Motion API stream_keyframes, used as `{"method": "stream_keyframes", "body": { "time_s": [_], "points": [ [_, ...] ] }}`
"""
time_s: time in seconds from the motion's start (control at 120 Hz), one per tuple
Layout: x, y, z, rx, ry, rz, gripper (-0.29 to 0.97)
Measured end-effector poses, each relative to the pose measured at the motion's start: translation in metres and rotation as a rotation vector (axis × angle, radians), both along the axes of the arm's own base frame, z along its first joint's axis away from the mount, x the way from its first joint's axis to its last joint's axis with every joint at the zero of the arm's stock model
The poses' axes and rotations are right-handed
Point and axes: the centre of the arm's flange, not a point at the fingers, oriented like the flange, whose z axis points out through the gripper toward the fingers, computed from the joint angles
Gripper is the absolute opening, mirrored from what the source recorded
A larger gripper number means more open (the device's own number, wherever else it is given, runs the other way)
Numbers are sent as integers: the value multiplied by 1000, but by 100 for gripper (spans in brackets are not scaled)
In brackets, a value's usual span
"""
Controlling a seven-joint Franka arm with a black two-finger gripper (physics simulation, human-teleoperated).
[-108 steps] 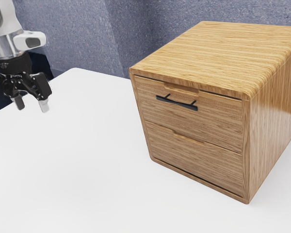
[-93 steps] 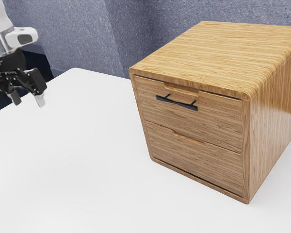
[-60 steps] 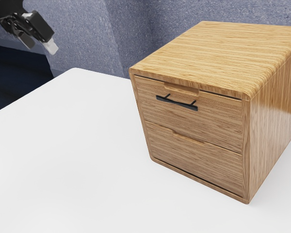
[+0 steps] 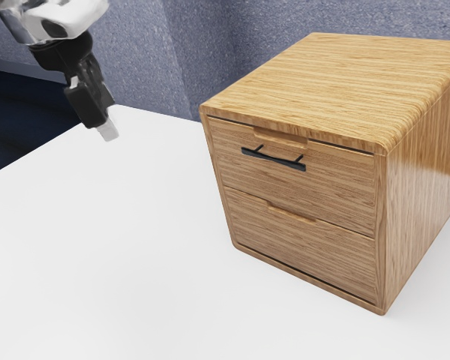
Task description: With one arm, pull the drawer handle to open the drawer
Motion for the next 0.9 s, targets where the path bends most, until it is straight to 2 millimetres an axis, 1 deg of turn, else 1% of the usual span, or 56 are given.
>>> {"method": "stream_keyframes", "body": {
  "time_s": [0.15,0.233,0.333,0.55,0.617,0.717,0.775,0.817,0.9],
  "points": [
    [-13,-17,-35,36,12,-162,66],
    [-18,-42,-51,75,0,-266,66],
    [-13,-64,-67,119,-20,-372,66],
    [5,-120,-77,220,-116,-607,66],
    [8,-138,-80,242,-138,-673,66],
    [12,-159,-82,270,-170,-755,66],
    [12,-169,-81,283,-185,-795,66],
    [15,-172,-83,289,-191,-816,66],
    [29,-173,-95,290,-194,-846,66]
  ]
}}
